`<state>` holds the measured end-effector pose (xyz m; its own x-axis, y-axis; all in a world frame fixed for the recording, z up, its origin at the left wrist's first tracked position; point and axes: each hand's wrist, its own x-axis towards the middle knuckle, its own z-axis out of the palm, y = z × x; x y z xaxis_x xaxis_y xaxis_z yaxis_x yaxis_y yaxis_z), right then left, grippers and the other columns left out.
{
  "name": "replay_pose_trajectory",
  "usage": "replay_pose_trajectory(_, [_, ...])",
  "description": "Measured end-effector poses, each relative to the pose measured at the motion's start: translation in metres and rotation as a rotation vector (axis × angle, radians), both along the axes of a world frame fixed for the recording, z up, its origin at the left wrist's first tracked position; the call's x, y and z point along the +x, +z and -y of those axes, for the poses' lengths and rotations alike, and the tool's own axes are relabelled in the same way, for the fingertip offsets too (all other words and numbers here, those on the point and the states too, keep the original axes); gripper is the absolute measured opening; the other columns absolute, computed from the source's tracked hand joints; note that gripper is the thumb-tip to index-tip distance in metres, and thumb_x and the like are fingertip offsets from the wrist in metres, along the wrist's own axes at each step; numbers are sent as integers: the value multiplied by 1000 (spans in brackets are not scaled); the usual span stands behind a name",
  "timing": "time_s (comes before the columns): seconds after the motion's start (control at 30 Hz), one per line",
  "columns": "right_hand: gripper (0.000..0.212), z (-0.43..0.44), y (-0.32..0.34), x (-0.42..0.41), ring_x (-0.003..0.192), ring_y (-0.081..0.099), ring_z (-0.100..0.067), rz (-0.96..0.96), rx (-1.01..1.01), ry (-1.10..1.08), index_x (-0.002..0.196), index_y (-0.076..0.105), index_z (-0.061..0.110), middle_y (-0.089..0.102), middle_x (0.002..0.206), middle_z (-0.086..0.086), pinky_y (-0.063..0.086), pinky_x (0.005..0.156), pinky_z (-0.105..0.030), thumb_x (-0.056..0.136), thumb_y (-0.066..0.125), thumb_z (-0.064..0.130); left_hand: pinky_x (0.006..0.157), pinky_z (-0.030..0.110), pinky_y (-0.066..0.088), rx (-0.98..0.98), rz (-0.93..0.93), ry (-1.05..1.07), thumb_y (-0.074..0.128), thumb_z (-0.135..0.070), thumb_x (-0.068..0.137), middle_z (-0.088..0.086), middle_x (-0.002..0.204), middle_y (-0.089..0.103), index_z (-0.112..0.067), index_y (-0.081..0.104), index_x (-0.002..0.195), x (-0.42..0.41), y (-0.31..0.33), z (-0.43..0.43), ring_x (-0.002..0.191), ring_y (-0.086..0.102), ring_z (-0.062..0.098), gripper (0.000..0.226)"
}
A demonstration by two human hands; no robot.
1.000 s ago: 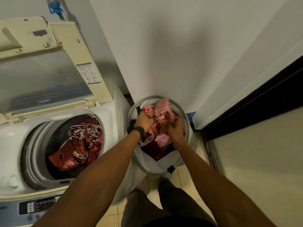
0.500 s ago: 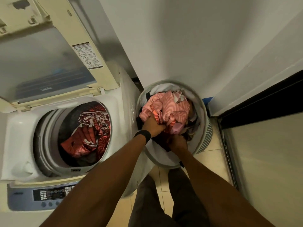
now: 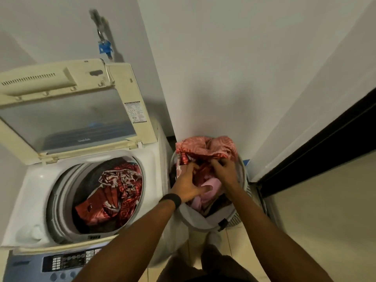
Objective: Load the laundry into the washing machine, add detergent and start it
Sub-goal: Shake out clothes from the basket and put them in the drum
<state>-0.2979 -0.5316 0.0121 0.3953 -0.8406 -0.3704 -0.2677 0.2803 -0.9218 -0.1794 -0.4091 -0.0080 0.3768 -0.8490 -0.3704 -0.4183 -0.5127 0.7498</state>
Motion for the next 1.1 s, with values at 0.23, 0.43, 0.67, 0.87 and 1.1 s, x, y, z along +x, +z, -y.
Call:
replay_pose_trajectory(0.23, [16, -3, 56, 4, 84, 74, -21, 144, -3, -155, 88, 82, 13, 78, 84, -5, 61, 73, -30, 92, 69, 23, 105, 43, 50, -402, 106, 11, 58, -32, 97, -3, 125, 65, -23, 70, 119, 35, 64, 24, 118, 60, 17, 27])
replay_pose_trajectory(0.43, [16, -20, 90, 17, 100, 72, -18, 196, -341, 37, 109, 74, 23, 74, 106, -2, 60, 87, -38, 96, 69, 31, 81, 33, 53, -500, -3, -93, 56, -29, 97, 3, 91, 67, -22, 65, 90, 52, 154, 63, 88, 65, 17, 13])
replay_pose_trajectory(0.67, [40, -47, 32, -10, 100, 74, -19, -131, -398, 92, 129, 67, 17, 76, 112, 1, 59, 90, -43, 98, 65, 43, 61, 18, 39, -617, -146, -6, 53, -14, 106, -15, 66, 54, -21, 53, 84, 63, 199, 74, 58, 48, -2, 23])
replay_pose_trajectory(0.87, [27, -7, 126, -16, 73, 58, -12, -49, -590, -130, 84, 61, 8, 65, 77, 4, 45, 68, -28, 103, 61, 27, 70, 30, 50, -711, -60, 137, 63, -47, 98, 4, 82, 62, -33, 48, 82, 86, 204, 71, 78, 66, 22, 26])
replay_pose_trajectory(1.1, [33, 19, 221, 20, 60, 44, -11, 77, -708, -59, 75, 53, -1, 52, 65, -3, 37, 57, -29, 95, 63, 23, 70, 17, 48, -705, -136, 110, 64, -25, 102, -1, 73, 68, -15, 58, 81, 53, 215, 79, 67, 62, 5, 24])
